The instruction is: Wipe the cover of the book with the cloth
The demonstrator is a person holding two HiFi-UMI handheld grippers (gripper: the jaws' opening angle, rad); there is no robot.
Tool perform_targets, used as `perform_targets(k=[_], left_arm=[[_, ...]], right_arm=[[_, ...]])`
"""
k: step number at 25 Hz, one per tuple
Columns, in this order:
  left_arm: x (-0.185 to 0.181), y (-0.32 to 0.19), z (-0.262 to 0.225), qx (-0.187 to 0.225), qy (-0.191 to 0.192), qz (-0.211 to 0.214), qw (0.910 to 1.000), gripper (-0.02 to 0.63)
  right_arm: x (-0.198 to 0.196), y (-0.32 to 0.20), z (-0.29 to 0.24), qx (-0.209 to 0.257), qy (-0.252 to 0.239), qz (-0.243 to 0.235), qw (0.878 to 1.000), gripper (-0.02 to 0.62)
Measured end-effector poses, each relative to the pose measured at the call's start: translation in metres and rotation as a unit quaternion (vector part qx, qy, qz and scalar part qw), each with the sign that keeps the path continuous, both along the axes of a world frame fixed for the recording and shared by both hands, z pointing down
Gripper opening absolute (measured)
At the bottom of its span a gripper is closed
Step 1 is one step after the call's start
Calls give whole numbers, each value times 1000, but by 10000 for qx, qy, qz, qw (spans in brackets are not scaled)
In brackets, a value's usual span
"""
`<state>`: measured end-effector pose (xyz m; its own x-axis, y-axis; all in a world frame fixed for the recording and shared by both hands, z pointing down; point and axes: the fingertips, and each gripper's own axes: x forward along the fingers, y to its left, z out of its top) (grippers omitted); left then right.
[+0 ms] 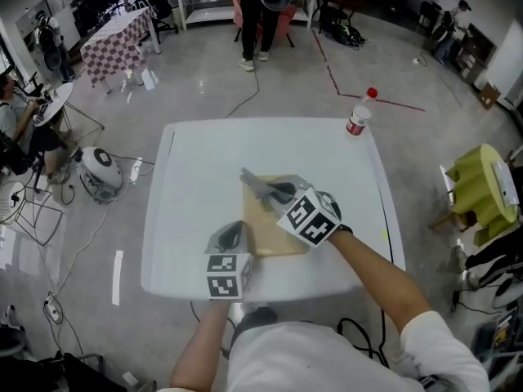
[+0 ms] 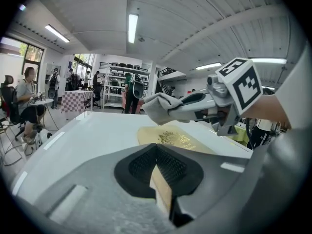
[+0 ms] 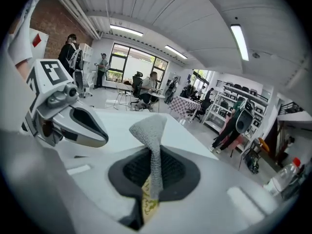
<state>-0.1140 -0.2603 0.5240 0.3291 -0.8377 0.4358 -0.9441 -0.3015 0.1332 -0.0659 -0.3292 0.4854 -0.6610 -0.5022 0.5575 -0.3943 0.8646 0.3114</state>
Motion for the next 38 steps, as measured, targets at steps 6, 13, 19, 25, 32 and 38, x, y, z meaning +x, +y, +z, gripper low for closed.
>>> perform_targets(k=[6,13,19,25,32,38], left_arm=[[-12,-1,7,-138,38,-79,9999,5],[-18,-2,11,-211,55,-83,9997,6],[-22,1,13,-233,33,-168,9996,5],[-20,7,11,-224,78,-261,9994,6],[-20,15,9,-186,32,-367,9991,6],[-19,24,10,-161,48,-490,9987,6]], right_arm=[[-19,-28,25,10,446,6,9990,17],[-27,-22,48,-179,673,-161,9974,17],[-26,-4,48,-291,543,-251,9978,17],[-20,24,51,-421,476,-420,9971,17],[-12,57,50,-569,376,-601,9959,17],[-3,90,55,-663,389,-833,9936,17]])
